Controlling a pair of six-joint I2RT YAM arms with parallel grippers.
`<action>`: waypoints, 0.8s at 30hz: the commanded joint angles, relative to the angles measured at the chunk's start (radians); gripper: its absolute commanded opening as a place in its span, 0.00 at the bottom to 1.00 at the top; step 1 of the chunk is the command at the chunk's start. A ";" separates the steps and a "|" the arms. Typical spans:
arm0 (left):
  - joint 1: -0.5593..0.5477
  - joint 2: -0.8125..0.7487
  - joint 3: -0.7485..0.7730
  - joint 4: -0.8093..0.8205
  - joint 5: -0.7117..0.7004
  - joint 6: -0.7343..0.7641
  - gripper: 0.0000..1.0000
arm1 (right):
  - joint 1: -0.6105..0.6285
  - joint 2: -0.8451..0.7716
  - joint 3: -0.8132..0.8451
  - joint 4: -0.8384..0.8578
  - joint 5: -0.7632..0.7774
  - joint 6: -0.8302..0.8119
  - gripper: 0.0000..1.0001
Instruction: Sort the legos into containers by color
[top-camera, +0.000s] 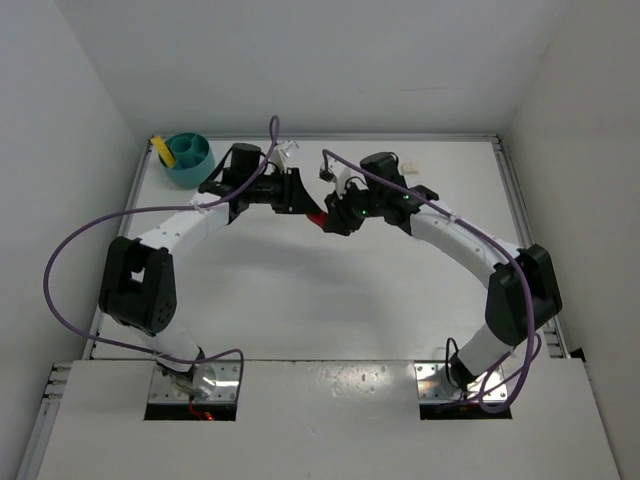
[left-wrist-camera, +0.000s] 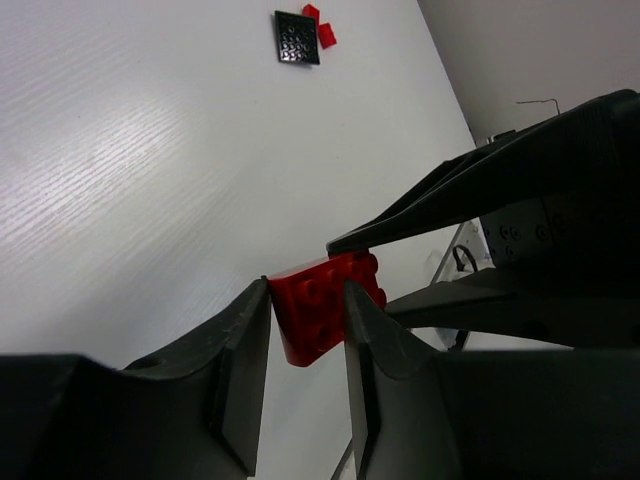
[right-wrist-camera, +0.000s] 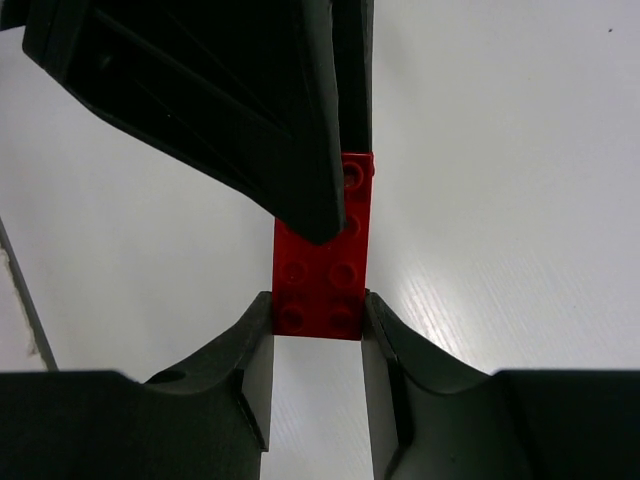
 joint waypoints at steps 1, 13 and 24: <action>0.036 -0.072 -0.009 0.031 0.066 -0.007 0.13 | -0.017 -0.028 0.011 0.046 0.118 0.010 0.09; 0.160 0.006 0.296 -0.268 -0.413 0.199 0.00 | -0.041 -0.060 -0.036 0.066 0.211 0.070 0.53; 0.200 -0.025 0.159 -0.268 -0.344 0.265 0.73 | 0.008 0.012 -0.110 0.094 0.050 0.116 0.65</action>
